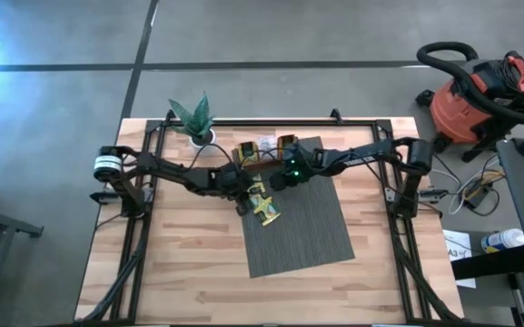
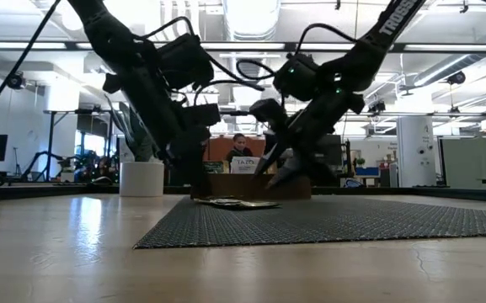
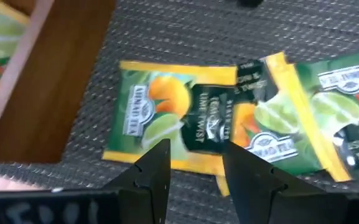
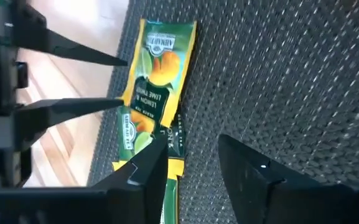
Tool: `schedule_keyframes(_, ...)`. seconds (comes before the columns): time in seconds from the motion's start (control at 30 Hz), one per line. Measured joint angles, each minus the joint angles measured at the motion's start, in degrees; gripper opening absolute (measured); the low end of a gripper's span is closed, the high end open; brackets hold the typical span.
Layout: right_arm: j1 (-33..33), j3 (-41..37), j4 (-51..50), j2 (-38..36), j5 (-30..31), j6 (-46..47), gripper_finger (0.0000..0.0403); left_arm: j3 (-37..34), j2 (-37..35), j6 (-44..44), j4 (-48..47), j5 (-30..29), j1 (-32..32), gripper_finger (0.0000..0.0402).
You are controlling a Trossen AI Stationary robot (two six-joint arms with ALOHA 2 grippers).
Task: Pick & Place Tea
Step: Put the top yellow tea bag into the left compartment of the wooden organizer
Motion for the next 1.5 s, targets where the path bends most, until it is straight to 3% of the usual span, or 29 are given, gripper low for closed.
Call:
schedule_keyframes(0.3, 0.1, 5.5, 0.0, 6.0, -1.2, 0.1, 0.0153, -0.2, 1.4, -0.1, 4.3, 2.5, 0.0, 0.014)
schedule_keyframes(0.57, 0.0, 12.1, 0.0, 12.6, -6.9, -1.1, 0.0142, -0.4, 2.9, -0.7, 6.0, 2.9, 0.1, 0.014)
schedule_keyframes(0.77, -0.3, 14.1, -0.6, 13.5, -8.1, -2.3, 0.013, -0.4, 3.5, -1.1, 6.4, 3.6, 0.1, 0.014)
schedule_keyframes(1.0, -0.8, 13.9, -1.7, 11.8, -8.4, -4.8, 0.0095, -0.3, 3.7, -0.9, 7.7, 3.5, 0.1, 0.014)
schedule_keyframes(1.3, -0.8, 14.1, -2.8, 11.4, -9.1, -6.0, 0.0018, -0.4, 1.4, -0.9, 7.6, 3.4, 0.0, 0.014)
schedule_keyframes(1.5, -1.1, 14.3, -2.7, 9.5, -9.1, -5.1, 0.0009, -0.4, -5.3, 0.1, 5.6, -3.6, -0.5, 0.014)
